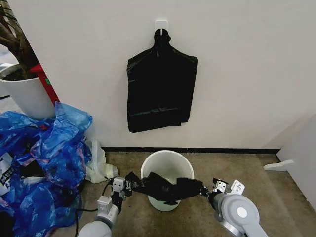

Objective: Place the garbage bag over the trash bin.

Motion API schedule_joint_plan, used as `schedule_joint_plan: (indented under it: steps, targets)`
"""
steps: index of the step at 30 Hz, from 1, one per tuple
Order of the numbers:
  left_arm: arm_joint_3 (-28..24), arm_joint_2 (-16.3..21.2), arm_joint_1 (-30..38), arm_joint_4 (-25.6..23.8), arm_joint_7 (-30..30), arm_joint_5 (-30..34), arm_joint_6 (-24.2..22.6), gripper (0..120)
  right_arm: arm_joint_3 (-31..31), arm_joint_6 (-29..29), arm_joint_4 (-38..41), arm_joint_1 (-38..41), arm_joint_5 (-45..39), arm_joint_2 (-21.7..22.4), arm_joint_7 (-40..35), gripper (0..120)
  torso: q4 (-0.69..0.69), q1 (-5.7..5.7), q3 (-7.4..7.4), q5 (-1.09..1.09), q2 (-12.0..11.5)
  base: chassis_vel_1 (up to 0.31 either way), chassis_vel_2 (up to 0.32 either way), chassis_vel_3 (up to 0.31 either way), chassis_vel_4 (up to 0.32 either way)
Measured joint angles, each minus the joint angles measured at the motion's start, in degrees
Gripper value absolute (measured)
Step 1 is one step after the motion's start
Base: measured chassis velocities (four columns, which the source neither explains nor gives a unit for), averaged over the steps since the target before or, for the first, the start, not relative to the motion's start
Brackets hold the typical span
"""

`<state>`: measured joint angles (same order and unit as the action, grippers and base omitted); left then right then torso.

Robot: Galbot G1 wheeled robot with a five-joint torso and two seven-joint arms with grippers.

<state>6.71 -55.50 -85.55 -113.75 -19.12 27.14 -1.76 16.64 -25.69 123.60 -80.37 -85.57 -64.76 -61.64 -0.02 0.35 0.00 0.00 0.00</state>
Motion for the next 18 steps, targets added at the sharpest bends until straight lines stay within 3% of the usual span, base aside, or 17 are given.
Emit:
schedule_joint_plan:
  steps: [10, 17, 18]
  targets:
    - [2.74, 1.62, -4.2, -1.55, -0.94, 0.28, -1.23, 44, 0.29, -0.1, 4.42, -2.35, -0.33, 0.72, -2.19, 69, 0.01, 0.0, 0.0, 0.0, 0.0, 0.0, 0.0, 0.0, 0.0]
    - [3.46, 2.43, -9.26, -2.85, 3.35, -2.75, 0.9, 66, 0.5, -0.04, 9.18, -4.94, -0.92, 1.18, -4.49, 93, 0.01, 0.0, 0.0, 0.0, 0.0, 0.0, 0.0, 0.0, 0.0]
    - [3.55, 2.41, -9.89, -2.83, 5.03, -4.11, 1.88, 74, 0.63, -0.05, 10.1, -5.49, -1.01, 1.28, -4.66, 97, 0.01, 0.0, 0.0, 0.0, 0.0, 0.0, 0.0, 0.0, 0.0]
